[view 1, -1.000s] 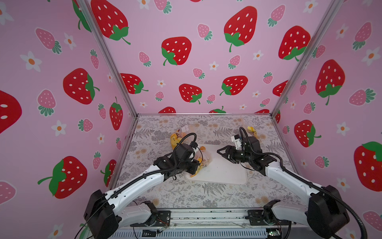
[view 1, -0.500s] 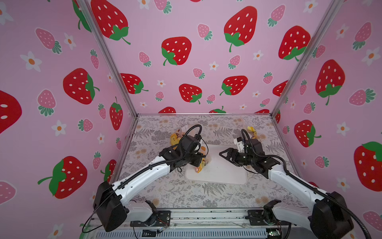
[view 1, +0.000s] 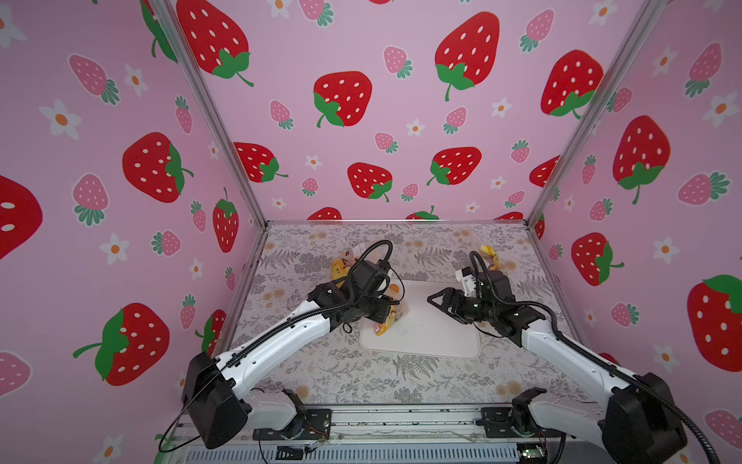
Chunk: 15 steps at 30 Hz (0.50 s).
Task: Pour cookies out of the ziploc bag
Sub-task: 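Pour the cookies out of the ziploc bag onto the tray.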
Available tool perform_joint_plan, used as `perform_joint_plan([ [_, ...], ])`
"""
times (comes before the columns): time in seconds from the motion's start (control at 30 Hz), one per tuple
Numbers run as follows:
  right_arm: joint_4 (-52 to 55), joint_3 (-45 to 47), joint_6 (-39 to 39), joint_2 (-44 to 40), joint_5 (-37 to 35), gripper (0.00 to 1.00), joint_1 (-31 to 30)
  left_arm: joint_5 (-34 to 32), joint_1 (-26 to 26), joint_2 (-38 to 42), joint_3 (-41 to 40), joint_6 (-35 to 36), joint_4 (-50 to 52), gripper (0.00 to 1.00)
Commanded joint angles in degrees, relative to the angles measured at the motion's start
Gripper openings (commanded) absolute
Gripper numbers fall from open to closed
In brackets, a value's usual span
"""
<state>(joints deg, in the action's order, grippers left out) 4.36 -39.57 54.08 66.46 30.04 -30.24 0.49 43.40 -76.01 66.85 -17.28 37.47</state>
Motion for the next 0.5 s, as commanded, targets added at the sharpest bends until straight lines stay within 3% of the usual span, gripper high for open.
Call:
perform_joint_plan([
  [0.0,0.17,0.49,-0.30,-0.05,-0.07,0.77,0.27,1.71,0.27,0.91,3.00,0.41,0.24,0.00],
  [0.47,0.46,2.26,0.40,-2.26,-1.87,0.77,1.44,2.50,4.30,-2.33,6.83,-0.83,0.83,0.00],
])
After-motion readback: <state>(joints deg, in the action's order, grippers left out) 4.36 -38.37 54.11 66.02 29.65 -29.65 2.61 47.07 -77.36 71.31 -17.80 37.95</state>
